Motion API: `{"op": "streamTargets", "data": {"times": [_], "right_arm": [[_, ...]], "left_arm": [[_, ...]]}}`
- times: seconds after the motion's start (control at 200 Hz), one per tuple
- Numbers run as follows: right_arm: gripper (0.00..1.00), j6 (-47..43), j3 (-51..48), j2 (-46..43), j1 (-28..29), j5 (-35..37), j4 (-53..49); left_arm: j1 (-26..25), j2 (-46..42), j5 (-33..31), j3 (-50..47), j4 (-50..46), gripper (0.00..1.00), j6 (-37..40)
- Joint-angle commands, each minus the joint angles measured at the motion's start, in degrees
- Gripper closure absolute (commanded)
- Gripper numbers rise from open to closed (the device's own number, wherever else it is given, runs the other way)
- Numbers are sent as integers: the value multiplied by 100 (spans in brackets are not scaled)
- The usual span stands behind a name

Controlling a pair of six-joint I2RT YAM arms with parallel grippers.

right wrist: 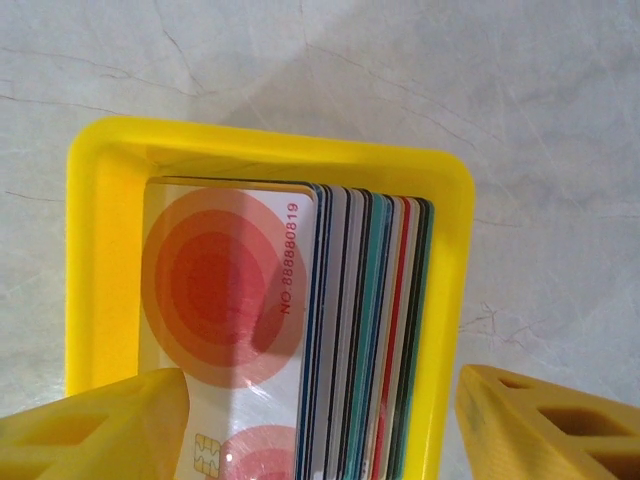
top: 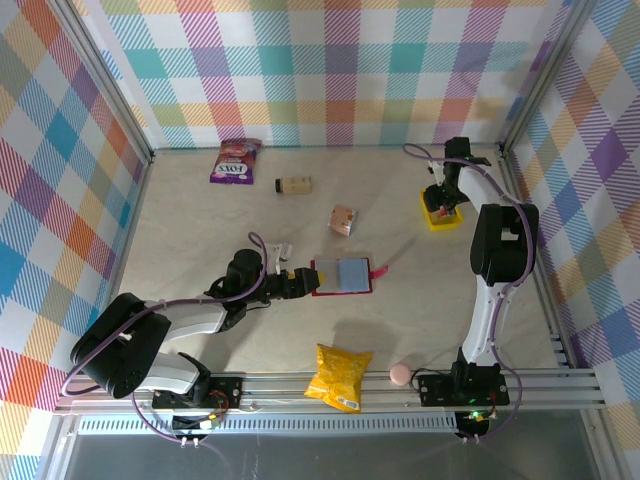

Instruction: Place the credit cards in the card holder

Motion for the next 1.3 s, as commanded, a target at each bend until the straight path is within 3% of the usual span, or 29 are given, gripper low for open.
{"op": "streamTargets", "data": {"times": [0.0, 0.17, 0.46, 0.575, 1.015, 1.295], "right_arm": [[29, -130, 128, 173, -8, -176, -184], [31, -140, 167, 287, -14, 93, -74], [41, -8, 137, 176, -14, 266, 61], [52, 10, 81, 98, -15, 269, 131], [74, 36, 23, -17, -10, 356, 342], [96, 71, 14, -109, -15, 310, 370]], "left_arm": [[-47, -92, 103, 65, 33, 16, 67], [-49, -69, 111, 79, 34, 16, 76], [-47, -74, 94, 76, 12, 16, 85], [-49, -61, 94, 75, 13, 16, 99], [-56, 82, 91, 94, 33, 16, 120], [-56, 115, 94, 100, 33, 16, 129]]}}
